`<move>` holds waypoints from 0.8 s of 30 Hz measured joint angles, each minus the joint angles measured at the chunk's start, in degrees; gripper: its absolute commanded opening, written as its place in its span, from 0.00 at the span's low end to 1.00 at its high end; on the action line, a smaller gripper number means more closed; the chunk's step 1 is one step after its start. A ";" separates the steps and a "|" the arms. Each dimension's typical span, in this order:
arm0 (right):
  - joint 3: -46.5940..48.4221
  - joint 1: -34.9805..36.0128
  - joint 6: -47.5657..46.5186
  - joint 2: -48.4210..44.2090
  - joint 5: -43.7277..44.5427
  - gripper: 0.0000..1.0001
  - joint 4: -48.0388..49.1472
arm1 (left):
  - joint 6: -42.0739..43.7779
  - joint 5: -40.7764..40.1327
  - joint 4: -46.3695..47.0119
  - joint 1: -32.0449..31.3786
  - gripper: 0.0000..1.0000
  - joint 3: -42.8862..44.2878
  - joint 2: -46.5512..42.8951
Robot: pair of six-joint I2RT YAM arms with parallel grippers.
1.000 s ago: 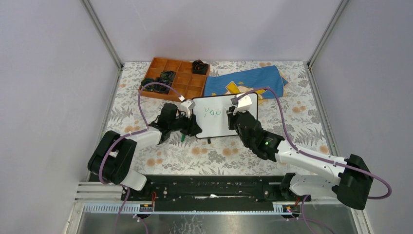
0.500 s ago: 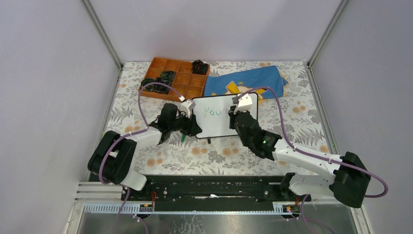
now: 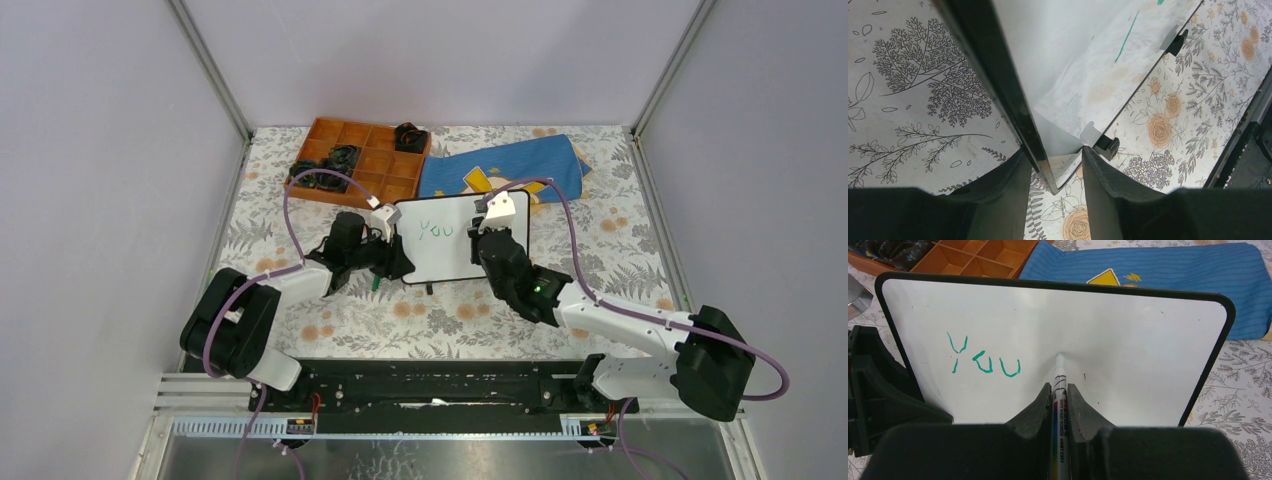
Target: Write a sentence on the whiteboard
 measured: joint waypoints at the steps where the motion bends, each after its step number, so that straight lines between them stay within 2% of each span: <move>1: 0.00 -0.04 0.00 0.11 0.00 0.00 0.04 | 0.00 0.00 0.00 0.00 0.48 0.00 0.00; 24: 0.57 -0.11 0.55 2.29 -3.43 0.00 0.11 | 0.42 -0.13 -0.22 -0.37 0.48 0.02 0.00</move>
